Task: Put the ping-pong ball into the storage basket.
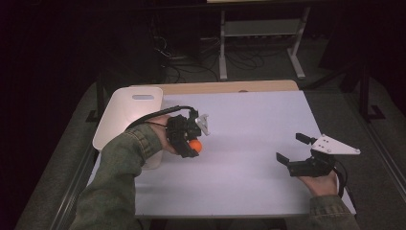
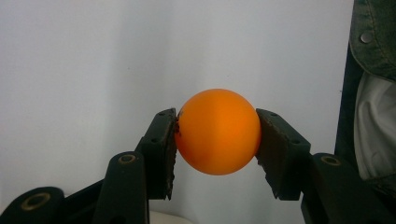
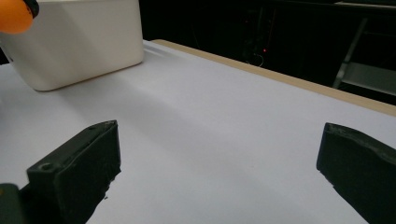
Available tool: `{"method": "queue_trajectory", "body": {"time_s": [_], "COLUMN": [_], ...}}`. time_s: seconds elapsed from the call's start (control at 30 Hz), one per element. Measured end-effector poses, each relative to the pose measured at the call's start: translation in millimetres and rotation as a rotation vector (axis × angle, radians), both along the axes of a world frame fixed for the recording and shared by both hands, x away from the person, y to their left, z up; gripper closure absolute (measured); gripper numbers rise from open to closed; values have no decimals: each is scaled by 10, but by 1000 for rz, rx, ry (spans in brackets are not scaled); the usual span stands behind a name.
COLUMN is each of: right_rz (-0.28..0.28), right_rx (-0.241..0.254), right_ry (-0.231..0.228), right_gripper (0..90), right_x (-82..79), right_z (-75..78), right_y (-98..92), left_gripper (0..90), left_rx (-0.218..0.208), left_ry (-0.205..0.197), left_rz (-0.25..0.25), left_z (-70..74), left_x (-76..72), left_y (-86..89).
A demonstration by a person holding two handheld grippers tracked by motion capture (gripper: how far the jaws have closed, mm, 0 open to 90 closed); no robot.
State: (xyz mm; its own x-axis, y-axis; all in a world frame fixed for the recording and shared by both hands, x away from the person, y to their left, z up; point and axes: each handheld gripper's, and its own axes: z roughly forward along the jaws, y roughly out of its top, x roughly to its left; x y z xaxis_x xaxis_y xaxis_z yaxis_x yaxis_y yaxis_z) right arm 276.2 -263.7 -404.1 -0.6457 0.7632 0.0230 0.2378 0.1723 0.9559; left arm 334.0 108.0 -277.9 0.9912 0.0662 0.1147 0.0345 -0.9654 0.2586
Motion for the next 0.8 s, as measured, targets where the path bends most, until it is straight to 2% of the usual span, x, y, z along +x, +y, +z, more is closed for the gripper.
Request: {"method": "queue_trajectory", "body": {"time_s": [0.3,0.53,0.8], "right_rz": [2,2,4], "right_rx": [-1,0,1], "right_ry": [1,9,8], "right_gripper": [0,0,0], "right_x": [-1,3,3], "right_z": [0,-5,-5], "right_y": [2,5,2], "left_gripper": [502,502,502], "left_rx": [-6,-7,0], "left_ry": [-17,-5,-12], "left_rz": [4,-13,-11], "left_z": [179,243,339], "left_x": [34,40,61], "left_y": [46,31,38]}}
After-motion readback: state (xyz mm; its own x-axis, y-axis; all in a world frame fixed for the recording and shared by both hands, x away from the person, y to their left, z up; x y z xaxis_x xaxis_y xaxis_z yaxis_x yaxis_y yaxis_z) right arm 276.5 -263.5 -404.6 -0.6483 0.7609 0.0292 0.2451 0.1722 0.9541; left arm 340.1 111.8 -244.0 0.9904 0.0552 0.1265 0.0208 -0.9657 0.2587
